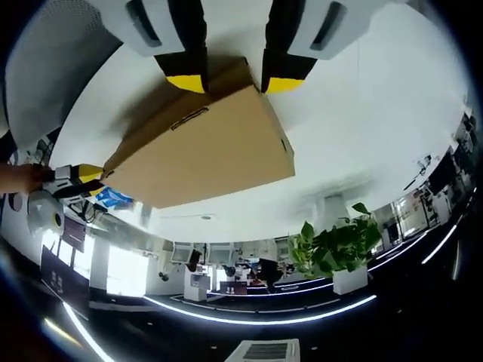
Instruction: Operate the shoe box by opening the lid, removing the specified soft item, and placing it in the target area until the item is outside and the box remains undamaged.
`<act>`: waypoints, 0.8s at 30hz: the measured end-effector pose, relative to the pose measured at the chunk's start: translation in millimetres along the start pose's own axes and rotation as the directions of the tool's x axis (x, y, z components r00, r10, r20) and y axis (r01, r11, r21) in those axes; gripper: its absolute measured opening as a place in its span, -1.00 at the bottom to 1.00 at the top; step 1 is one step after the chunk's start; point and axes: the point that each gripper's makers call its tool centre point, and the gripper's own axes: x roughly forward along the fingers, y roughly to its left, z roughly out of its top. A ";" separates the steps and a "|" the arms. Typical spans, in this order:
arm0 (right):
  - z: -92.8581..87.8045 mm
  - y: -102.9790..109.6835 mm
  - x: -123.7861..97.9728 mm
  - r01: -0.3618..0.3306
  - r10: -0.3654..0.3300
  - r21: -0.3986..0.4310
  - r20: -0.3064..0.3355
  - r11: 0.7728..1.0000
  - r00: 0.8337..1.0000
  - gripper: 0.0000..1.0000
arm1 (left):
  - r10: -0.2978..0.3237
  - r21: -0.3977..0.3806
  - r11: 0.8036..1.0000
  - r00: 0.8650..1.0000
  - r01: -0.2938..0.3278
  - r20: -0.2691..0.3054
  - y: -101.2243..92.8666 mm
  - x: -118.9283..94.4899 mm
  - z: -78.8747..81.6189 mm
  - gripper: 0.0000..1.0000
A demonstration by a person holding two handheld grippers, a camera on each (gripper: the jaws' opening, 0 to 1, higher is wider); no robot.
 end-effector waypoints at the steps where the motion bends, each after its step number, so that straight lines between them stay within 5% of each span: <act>1: -1.5 0.3 0.6 -0.001 0.001 0.003 -0.003 1.000 1.000 -0.58 | 0.004 0.012 1.000 1.000 -0.004 -0.008 0.3 1.3 -1.1 -0.45; 11: -16.7 -0.1 5.5 0.009 -0.007 0.050 -0.042 0.999 0.999 -0.65 | 0.004 0.016 1.000 0.999 -0.003 -0.048 0.5 9.1 -10.5 -0.49; 24: -14.7 -8.5 12.3 0.015 -0.011 0.089 -0.048 0.996 0.999 -0.65 | 0.000 0.037 0.999 0.998 0.002 -0.064 8.2 21.1 0.4 -0.49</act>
